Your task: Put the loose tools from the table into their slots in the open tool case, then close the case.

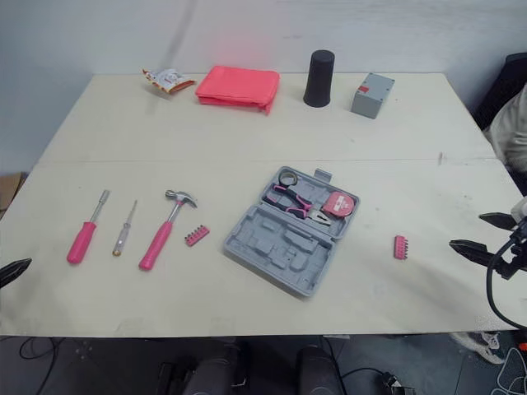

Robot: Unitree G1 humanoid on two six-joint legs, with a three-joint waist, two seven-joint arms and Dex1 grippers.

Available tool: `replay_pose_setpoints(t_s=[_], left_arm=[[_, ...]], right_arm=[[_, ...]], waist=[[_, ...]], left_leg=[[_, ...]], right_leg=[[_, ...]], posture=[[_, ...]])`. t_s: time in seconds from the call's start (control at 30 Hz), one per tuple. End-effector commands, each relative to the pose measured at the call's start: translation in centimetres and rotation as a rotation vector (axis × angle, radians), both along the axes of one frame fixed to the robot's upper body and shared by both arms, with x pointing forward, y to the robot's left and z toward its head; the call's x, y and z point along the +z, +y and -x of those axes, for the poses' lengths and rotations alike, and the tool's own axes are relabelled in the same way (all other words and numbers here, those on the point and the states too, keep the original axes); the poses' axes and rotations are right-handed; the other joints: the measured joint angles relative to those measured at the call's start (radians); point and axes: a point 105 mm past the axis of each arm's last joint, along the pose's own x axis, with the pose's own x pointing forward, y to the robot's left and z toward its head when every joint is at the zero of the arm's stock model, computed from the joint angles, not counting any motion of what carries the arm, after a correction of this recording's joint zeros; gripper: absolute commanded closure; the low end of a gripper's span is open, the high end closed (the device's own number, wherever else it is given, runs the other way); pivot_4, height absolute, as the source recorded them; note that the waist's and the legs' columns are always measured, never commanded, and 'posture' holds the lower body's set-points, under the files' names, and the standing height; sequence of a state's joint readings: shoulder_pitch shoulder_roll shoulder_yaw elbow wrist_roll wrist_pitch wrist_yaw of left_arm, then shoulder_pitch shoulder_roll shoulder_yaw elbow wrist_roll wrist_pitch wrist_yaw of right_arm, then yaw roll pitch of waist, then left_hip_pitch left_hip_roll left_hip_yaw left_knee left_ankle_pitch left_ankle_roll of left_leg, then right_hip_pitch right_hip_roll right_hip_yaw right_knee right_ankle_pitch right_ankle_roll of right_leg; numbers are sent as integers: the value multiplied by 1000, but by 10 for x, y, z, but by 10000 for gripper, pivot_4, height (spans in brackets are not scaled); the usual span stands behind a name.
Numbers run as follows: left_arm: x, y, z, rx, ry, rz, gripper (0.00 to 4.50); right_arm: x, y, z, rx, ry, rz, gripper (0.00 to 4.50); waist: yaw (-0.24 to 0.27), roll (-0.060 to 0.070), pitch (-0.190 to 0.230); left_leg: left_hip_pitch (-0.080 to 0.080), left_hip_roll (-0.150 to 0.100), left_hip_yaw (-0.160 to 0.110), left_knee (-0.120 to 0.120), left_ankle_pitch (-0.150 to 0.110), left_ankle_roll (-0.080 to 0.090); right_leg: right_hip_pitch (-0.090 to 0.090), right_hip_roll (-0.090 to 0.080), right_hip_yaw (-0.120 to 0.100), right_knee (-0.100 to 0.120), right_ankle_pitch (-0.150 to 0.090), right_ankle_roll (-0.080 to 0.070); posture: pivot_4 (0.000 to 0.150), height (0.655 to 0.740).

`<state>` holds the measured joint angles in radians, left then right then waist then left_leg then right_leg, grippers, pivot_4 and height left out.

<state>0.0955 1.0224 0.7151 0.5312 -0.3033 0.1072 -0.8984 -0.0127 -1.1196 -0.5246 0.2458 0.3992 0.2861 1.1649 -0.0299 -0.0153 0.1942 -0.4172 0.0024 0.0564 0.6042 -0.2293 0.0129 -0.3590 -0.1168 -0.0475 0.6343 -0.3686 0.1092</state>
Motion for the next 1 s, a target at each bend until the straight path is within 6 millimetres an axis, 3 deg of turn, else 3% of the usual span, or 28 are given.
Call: replay_pose_setpoints(t_s=[0.03,0.23,0.3,0.4,0.53,0.63,0.73,0.87,0.9,1.0], left_arm=[[6,-4,-4,-33,-13,-2,415],[7,-23,-13,-110,-10,34,415],[10,-38,-20,-175,-4,31,415],[23,-75,-42,-313,-16,11,415],[33,-148,-72,-582,-4,-42,415],[43,-196,-101,-738,-17,-41,8045],[45,-239,-126,-839,-6,-35,21599],[32,-289,-149,-963,48,-48,40442],[26,-299,-155,-984,67,-54,44715],[8,-322,-171,-1008,120,-76,44715]], right_arm=[[14,-1,0,-15,-67,-8,0],[9,18,5,22,-16,-53,0],[10,30,7,45,-31,-67,0],[10,54,7,83,-51,-96,0],[-1,88,10,155,-47,-102,0],[-10,107,9,194,-34,-130,7354],[-22,117,5,201,-12,-117,22253],[-38,130,-1,217,10,-81,43258],[-42,134,-1,227,17,-68,45000],[-52,143,-4,245,27,-48,45000]], waist=[[0,0,0],[1,0,0],[2,0,0],[6,0,0],[17,-1,-1],[32,-1,-1],[34,-1,-1],[31,-2,-1],[31,-2,-1],[30,-3,-1]], left_leg=[[0,0,0,0,0,0],[0,0,0,1,0,0],[0,1,0,2,0,0],[-1,1,-1,5,-2,-1],[-3,1,-4,8,-2,-2],[-3,1,-4,9,0,0],[-3,-1,0,11,4,0],[-3,-2,1,17,5,1],[-4,-2,3,18,5,2],[-4,-2,3,22,5,3]], right_leg=[[0,0,0,0,0,0],[0,0,0,2,0,0],[0,-1,1,2,0,0],[1,-1,1,3,0,0],[1,-1,2,4,0,-1],[2,0,1,5,1,-1],[0,2,-3,9,1,0],[0,6,-3,11,1,1],[0,6,-2,12,1,2],[0,7,-2,12,1,2]], posture=[[1500,7355],[1500,7355],[1500,7355],[1500,7355],[1500,7355],[1500,7355],[1500,7355],[1500,7355],[1500,7355],[1500,7355]])
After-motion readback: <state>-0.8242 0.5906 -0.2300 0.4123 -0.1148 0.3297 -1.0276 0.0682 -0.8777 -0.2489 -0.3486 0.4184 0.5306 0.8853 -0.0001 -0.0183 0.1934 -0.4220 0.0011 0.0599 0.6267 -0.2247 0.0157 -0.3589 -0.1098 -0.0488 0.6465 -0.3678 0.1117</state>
